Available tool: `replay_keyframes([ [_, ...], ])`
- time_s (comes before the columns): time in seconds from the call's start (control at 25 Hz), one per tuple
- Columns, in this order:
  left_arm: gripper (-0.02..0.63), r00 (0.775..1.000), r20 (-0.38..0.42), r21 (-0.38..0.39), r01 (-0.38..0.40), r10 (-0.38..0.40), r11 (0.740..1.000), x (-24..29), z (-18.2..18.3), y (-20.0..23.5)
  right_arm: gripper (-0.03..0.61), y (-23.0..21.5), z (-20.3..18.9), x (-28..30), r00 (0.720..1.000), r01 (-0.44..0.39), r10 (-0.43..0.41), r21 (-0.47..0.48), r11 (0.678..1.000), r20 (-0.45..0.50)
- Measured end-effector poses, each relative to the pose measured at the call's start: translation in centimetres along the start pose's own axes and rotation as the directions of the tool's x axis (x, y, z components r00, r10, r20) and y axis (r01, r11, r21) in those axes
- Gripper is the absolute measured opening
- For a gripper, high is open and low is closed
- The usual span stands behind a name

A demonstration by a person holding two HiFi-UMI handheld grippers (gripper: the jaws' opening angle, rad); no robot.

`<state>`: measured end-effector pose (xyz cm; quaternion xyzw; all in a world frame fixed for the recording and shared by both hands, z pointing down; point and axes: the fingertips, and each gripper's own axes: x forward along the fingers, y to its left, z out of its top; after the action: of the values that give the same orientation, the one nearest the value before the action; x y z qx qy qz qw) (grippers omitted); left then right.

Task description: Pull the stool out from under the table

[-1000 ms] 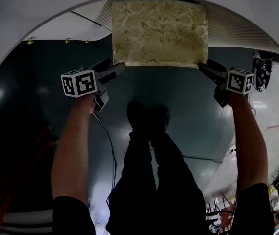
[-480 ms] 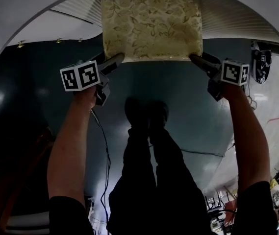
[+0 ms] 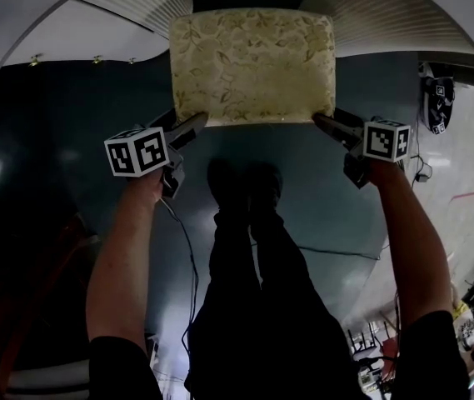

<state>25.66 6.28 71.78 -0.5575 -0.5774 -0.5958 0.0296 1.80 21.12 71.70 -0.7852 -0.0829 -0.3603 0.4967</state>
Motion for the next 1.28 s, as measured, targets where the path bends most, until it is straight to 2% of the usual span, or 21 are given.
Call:
replay_keyframes([
  [0.52,0.357,0.990,-0.137,-0.028,0.034,-0.038,0.999,-1.1,0.7,0.2,0.264,1.4,-0.4,-0.5,0.998,0.029,-0.026,0.059,0.998,-0.063],
  [0.8,0.356,0.987,-0.158,-0.049,0.033,-0.041,0.998,-0.6,0.5,0.5,0.264,1.0,-0.9,-0.2,0.995,0.039,-0.031,0.089,0.995,-0.093],
  [1.28,0.356,0.968,-0.249,-0.072,0.025,-0.042,0.997,-0.3,0.8,1.0,0.265,1.1,-2.2,0.0,0.988,0.066,-0.041,0.171,0.983,-0.147],
])
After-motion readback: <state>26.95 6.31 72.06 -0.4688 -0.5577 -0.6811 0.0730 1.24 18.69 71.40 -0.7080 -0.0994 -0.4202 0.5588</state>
